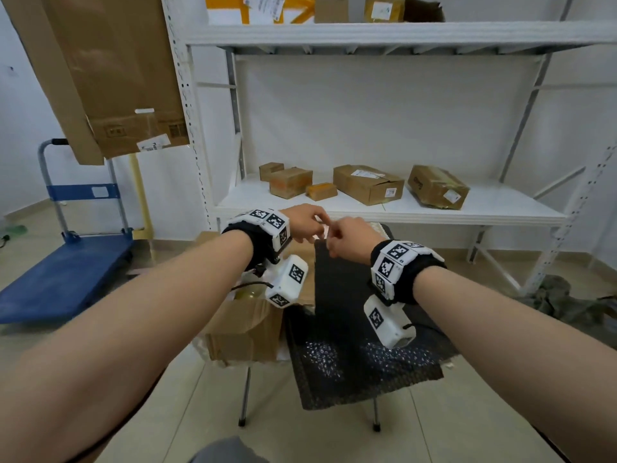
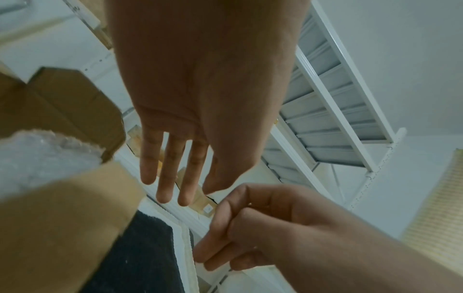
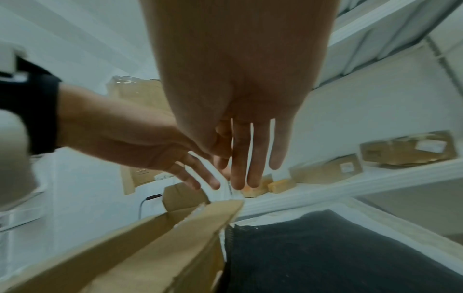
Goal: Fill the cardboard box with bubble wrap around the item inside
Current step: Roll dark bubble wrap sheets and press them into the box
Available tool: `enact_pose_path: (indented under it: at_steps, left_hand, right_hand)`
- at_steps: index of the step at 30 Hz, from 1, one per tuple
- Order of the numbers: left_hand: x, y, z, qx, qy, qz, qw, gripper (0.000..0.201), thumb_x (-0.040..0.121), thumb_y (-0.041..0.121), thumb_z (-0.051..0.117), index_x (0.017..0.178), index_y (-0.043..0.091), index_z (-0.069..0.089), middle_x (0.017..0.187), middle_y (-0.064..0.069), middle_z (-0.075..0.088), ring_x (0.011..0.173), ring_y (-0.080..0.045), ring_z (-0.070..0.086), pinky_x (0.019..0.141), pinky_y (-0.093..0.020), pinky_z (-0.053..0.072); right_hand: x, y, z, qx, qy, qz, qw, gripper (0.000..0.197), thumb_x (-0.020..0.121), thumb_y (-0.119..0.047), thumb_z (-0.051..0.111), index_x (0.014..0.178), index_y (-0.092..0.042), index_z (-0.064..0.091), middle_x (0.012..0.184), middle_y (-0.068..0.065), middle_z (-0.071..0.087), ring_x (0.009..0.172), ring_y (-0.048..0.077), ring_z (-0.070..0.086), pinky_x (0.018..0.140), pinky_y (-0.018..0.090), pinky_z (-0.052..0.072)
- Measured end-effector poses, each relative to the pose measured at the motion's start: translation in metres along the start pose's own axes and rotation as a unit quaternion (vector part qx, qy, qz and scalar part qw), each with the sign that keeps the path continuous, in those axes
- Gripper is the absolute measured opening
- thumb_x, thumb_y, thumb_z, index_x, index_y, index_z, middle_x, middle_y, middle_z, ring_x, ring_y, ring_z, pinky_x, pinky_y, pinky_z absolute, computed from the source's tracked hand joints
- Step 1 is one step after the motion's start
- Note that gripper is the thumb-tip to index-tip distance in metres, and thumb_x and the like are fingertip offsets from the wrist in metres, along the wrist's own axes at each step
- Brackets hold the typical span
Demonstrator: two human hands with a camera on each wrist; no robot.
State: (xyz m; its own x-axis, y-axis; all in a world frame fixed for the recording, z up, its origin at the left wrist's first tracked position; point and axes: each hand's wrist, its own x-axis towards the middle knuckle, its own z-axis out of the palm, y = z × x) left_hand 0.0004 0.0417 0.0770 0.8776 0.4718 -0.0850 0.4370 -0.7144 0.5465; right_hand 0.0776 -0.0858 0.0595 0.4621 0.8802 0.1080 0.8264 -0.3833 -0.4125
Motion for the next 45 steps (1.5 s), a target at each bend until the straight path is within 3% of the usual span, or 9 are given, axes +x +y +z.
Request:
enact_pose_path:
  at_steps: [5,11,15,21,24,29,33,42,45]
  left_hand:
    - [0.005,0.024,0.05,-0.025,-0.052,-0.001,0.998,0.036,0.093,0.01,0.054,0.128,0.018,0.056,0.112,-0.006,0.067,0.089,-0.019,0.066,0.085,-0.034,0.055]
    - [0.012,0.028,0.107,-0.055,-0.097,-0.018,0.994,0.033,0.095,0.01,0.05,0.126,0.016,0.058,0.108,-0.005,0.067,0.08,-0.016,0.065,0.075,-0.026,0.056]
    - [0.015,0.025,0.133,-0.055,-0.161,-0.05,0.984,0.028,0.092,0.01,0.05,0.116,0.012,0.064,0.097,-0.005,0.065,0.076,-0.02,0.06,0.077,-0.029,0.055]
    - [0.018,0.016,0.158,0.055,-0.207,-0.063,0.975,0.03,0.09,0.021,0.055,0.114,0.01,0.069,0.11,-0.009,0.071,0.099,-0.028,0.065,0.089,-0.035,0.053]
    - [0.019,0.012,0.168,0.091,-0.224,-0.064,0.968,0.032,0.091,0.024,0.054,0.116,0.01,0.068,0.115,-0.008,0.071,0.111,-0.026,0.063,0.099,-0.035,0.049]
    - [0.017,0.011,0.168,0.104,-0.222,-0.055,0.968,0.032,0.093,0.026,0.053,0.119,0.012,0.066,0.116,-0.007,0.07,0.098,-0.021,0.06,0.093,-0.032,0.049]
    - [0.015,0.009,0.167,0.086,-0.218,-0.057,0.971,0.032,0.092,0.031,0.058,0.118,0.014,0.066,0.104,-0.005,0.069,0.086,-0.018,0.056,0.069,-0.026,0.046]
    - [0.008,0.008,0.166,0.075,-0.209,-0.053,0.973,0.024,0.093,0.027,0.06,0.115,0.021,0.069,0.118,0.0,0.066,0.097,-0.015,0.058,0.052,-0.02,0.042]
    - [0.007,0.007,0.166,0.073,-0.211,-0.056,0.973,0.026,0.091,0.031,0.063,0.115,0.022,0.069,0.12,-0.001,0.065,0.109,-0.02,0.06,0.053,-0.021,0.044]
  right_hand:
    - [-0.023,0.055,-0.004,0.026,0.029,0.087,0.995,0.016,0.094,-0.02,0.054,0.096,-0.013,0.068,0.097,0.009,0.072,0.094,0.025,0.069,0.091,0.043,0.055]
    - [-0.047,0.107,0.02,0.028,0.014,0.176,0.984,0.011,0.093,-0.016,0.054,0.094,-0.014,0.065,0.108,0.012,0.07,0.101,0.029,0.066,0.092,0.039,0.054]
    - [-0.05,0.135,0.039,0.004,-0.022,0.226,0.974,0.022,0.094,-0.018,0.057,0.11,-0.008,0.068,0.118,0.01,0.067,0.113,0.026,0.061,0.092,0.029,0.047]
    - [-0.044,0.162,0.063,-0.041,-0.111,0.27,0.956,0.028,0.093,-0.032,0.057,0.106,-0.008,0.062,0.108,0.008,0.063,0.098,0.024,0.06,0.075,0.025,0.042]
    - [-0.043,0.17,0.073,-0.043,-0.133,0.288,0.947,0.037,0.093,-0.033,0.058,0.119,-0.007,0.06,0.116,0.01,0.063,0.105,0.026,0.061,0.081,0.027,0.046]
    - [-0.042,0.175,0.078,-0.056,-0.12,0.3,0.945,0.04,0.09,-0.035,0.06,0.12,-0.009,0.062,0.122,0.011,0.066,0.109,0.028,0.063,0.082,0.028,0.048]
    - [-0.041,0.176,0.079,-0.069,-0.126,0.311,0.939,0.04,0.091,-0.036,0.059,0.12,-0.008,0.062,0.118,0.01,0.066,0.11,0.028,0.063,0.081,0.028,0.047]
    - [-0.043,0.181,0.077,-0.059,-0.131,0.331,0.933,0.04,0.093,-0.032,0.06,0.125,-0.008,0.06,0.123,0.011,0.065,0.109,0.027,0.063,0.082,0.028,0.045]
    - [-0.043,0.184,0.079,-0.057,-0.132,0.329,0.933,0.037,0.092,-0.032,0.06,0.121,-0.008,0.061,0.107,0.008,0.064,0.096,0.026,0.062,0.077,0.027,0.045]
